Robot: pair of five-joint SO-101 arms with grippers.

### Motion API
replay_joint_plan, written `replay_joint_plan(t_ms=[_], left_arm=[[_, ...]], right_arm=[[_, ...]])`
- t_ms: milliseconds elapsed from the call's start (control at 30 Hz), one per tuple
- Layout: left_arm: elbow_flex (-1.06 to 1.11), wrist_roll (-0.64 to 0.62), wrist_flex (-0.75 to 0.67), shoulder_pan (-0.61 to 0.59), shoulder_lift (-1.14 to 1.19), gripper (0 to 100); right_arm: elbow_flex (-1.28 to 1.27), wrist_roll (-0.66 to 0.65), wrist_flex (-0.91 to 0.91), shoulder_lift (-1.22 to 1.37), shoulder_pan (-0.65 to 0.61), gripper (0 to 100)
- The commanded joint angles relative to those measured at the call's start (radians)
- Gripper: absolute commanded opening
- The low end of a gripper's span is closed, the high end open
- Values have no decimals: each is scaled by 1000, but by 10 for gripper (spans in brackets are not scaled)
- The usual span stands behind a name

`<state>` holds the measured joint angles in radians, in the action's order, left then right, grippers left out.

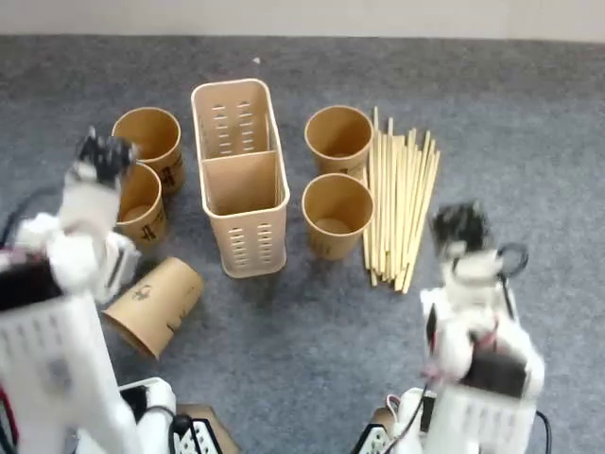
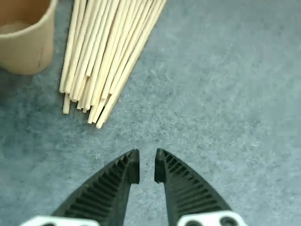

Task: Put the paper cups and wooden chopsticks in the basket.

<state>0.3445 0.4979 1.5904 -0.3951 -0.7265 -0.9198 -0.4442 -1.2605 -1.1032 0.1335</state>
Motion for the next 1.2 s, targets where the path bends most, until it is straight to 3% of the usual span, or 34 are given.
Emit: replay_joint_plan(t_ms=[0, 167, 333, 500, 667, 1000, 1167], left_arm=[[-200, 12, 26, -13, 209, 200], [-340, 51, 15, -104, 438, 200], [-610, -86, -20, -154, 662, 217], [-911, -235, 71, -143, 889, 238], [-1129, -295, 170, -133, 1040, 238], [-1179, -338, 170, -127, 1098, 238], [-1181, -341, 170, -122, 1141, 239]], right_arm=[[116, 77, 108, 266, -13, 73], [74, 106, 271, 377, -58, 73], [-31, 166, 369, 349, -191, 73], [61, 210, 361, 352, -229, 74], [318, 276, 211, 369, -240, 74], [799, 368, 111, 900, -341, 76], [937, 393, 111, 1133, -343, 157]])
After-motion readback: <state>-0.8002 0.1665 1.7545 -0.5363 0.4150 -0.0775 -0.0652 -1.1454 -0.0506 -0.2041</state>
